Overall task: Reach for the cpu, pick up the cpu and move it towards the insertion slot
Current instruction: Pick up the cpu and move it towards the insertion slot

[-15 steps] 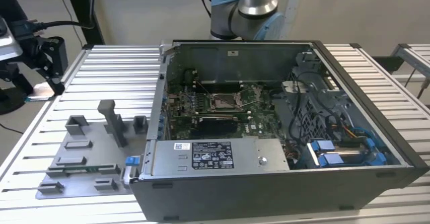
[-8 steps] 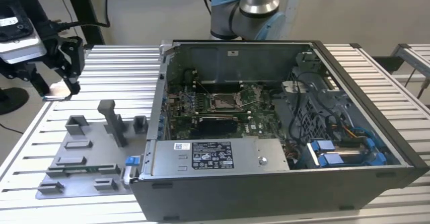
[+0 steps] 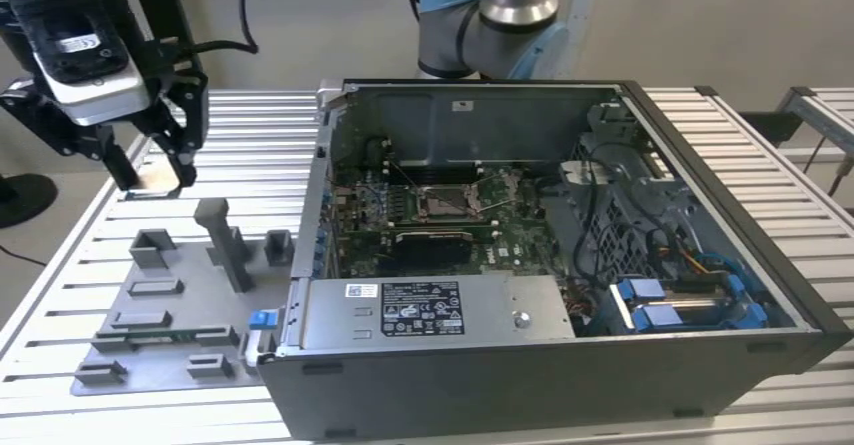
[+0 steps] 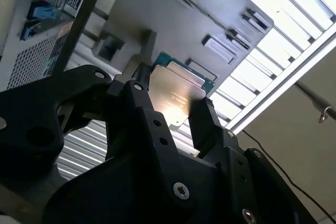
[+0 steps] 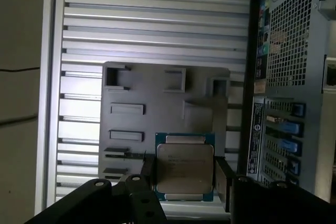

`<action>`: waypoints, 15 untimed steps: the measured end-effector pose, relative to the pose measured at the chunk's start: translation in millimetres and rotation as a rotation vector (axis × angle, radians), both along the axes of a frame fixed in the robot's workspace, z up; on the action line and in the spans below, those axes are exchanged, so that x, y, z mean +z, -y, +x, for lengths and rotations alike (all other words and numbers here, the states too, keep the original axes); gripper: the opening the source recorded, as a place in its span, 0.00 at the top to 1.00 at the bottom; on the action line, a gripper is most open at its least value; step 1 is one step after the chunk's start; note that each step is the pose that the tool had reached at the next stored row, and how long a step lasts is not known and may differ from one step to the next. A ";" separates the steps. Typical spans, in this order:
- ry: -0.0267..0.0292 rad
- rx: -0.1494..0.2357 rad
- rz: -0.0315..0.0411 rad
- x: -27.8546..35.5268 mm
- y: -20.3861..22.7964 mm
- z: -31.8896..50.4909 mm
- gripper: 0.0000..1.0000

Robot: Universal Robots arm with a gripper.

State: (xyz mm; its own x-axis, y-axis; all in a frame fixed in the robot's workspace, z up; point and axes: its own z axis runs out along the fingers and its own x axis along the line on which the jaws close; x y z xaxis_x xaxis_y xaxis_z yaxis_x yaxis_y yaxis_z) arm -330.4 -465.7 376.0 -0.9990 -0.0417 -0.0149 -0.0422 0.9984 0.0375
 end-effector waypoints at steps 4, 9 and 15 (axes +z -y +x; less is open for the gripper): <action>-0.0003 0.000 0.0001 0.0 0.0 16.2 1.00; -0.0006 0.000 0.0001 -0.1 0.0 34.3 1.00; -0.0008 0.000 0.0000 0.0 0.0 55.3 1.00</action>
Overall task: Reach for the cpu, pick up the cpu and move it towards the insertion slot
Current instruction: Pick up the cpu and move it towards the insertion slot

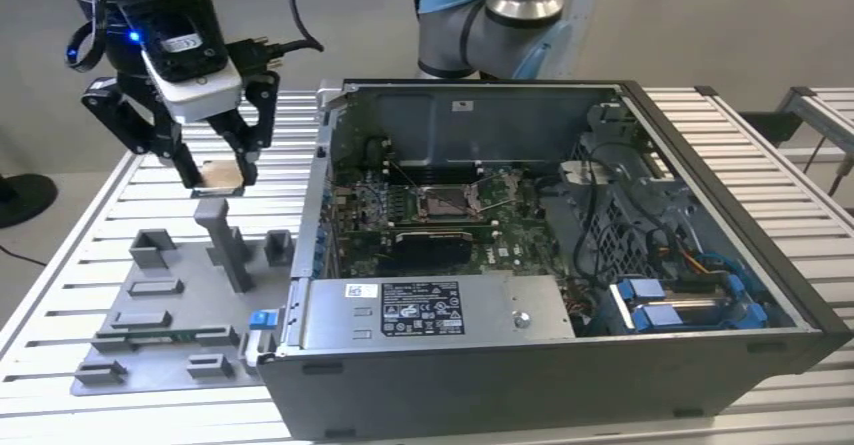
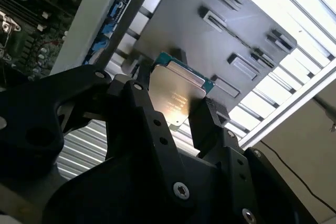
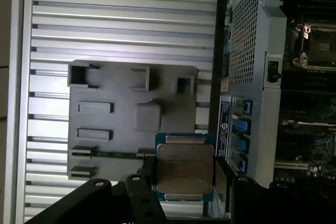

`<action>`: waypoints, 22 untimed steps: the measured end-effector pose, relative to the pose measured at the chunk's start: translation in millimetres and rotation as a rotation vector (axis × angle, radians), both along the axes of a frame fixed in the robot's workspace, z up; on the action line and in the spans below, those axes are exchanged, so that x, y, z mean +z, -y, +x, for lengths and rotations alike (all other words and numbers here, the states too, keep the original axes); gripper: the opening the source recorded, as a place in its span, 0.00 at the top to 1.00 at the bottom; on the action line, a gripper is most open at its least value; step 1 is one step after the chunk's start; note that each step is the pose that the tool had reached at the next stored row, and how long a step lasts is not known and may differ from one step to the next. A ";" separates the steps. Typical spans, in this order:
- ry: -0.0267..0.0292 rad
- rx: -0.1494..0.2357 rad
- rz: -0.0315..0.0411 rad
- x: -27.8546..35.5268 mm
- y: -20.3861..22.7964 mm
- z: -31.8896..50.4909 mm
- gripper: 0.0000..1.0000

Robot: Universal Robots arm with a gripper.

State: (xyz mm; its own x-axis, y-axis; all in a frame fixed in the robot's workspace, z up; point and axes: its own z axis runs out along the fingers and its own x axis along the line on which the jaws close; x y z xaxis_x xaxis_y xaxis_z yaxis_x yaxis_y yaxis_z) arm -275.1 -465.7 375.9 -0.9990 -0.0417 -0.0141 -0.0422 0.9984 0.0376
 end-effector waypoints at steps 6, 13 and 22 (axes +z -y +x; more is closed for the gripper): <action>-0.0002 0.000 0.0001 0.0 0.0 22.1 1.00; -0.0004 0.000 0.0000 0.0 0.0 47.0 1.00; -0.0005 0.000 0.0001 0.0 0.0 77.2 1.00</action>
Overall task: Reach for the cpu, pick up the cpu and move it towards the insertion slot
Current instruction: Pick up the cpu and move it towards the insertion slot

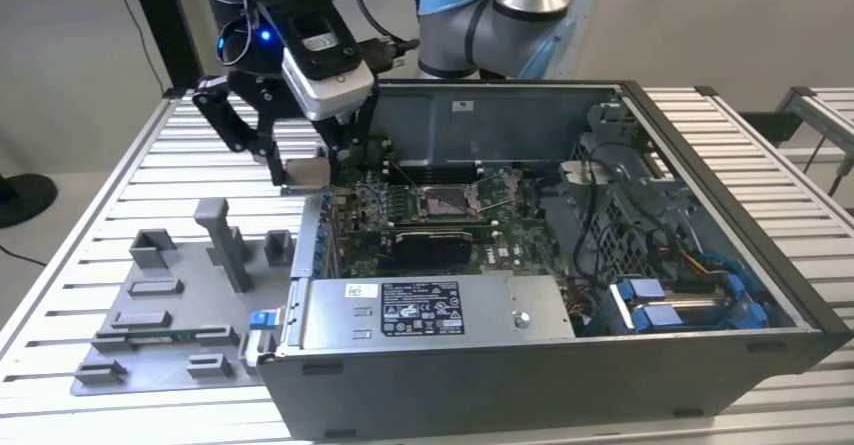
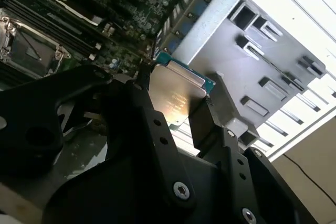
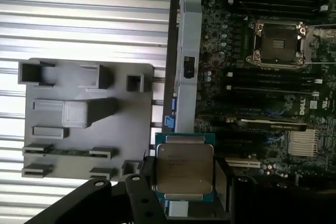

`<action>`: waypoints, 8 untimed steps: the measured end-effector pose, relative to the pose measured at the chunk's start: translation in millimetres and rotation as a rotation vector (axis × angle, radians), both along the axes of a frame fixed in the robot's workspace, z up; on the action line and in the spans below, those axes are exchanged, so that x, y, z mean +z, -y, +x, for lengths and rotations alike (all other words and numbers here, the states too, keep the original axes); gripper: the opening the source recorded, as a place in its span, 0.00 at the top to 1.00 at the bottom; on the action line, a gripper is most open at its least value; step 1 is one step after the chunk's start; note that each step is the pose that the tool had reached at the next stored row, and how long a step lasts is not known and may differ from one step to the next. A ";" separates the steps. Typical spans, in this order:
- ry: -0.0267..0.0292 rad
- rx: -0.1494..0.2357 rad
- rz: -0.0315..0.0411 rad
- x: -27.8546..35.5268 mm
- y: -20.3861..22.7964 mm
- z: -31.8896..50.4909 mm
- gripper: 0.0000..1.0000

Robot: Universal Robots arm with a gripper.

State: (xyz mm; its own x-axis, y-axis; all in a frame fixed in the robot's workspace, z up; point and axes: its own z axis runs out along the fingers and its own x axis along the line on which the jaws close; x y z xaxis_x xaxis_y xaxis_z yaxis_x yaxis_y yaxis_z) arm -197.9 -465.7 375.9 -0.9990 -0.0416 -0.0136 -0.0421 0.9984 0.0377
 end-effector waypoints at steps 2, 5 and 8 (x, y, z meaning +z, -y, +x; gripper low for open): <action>-0.0001 0.000 -0.0001 0.0 0.0 6.7 1.00; 0.0000 0.000 0.0000 0.0 0.0 16.1 1.00; -0.0001 0.000 -0.0001 0.0 0.0 25.4 1.00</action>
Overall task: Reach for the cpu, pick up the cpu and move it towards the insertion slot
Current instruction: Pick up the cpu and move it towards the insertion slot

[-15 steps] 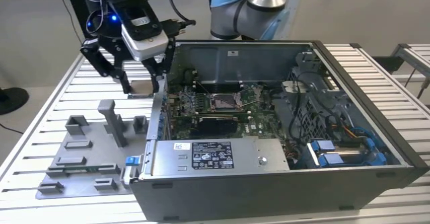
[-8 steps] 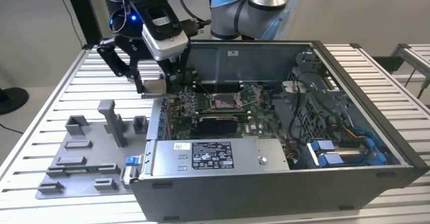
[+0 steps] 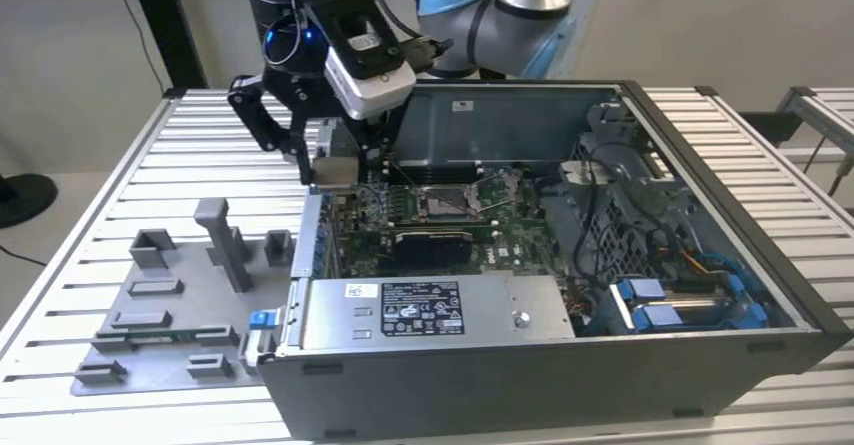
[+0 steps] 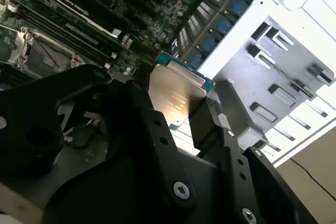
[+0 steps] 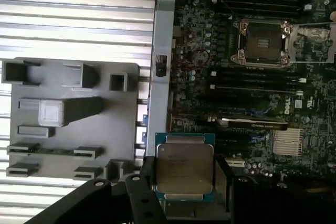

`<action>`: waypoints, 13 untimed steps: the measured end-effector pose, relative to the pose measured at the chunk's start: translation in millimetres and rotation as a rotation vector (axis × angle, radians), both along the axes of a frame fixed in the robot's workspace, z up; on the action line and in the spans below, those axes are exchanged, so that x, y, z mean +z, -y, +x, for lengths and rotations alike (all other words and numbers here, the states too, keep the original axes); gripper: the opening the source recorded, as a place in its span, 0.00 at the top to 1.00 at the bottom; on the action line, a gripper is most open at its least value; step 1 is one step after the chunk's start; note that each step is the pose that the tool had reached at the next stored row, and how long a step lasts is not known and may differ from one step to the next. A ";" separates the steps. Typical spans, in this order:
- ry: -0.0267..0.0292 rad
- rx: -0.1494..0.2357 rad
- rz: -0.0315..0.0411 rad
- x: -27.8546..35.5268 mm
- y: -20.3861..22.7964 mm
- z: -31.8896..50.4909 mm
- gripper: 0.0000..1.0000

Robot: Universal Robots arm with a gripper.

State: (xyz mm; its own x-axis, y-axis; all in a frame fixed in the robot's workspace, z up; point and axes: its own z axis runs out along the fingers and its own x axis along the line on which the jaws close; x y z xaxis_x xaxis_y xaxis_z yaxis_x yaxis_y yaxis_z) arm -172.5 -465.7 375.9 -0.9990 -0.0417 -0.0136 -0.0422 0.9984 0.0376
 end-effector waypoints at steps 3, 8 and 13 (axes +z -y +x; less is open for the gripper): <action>0.0000 0.000 0.0000 0.0 0.0 9.5 1.00; 0.0000 0.000 0.0000 0.0 0.0 25.1 1.00; 0.0000 0.000 0.0000 0.0 0.0 39.8 1.00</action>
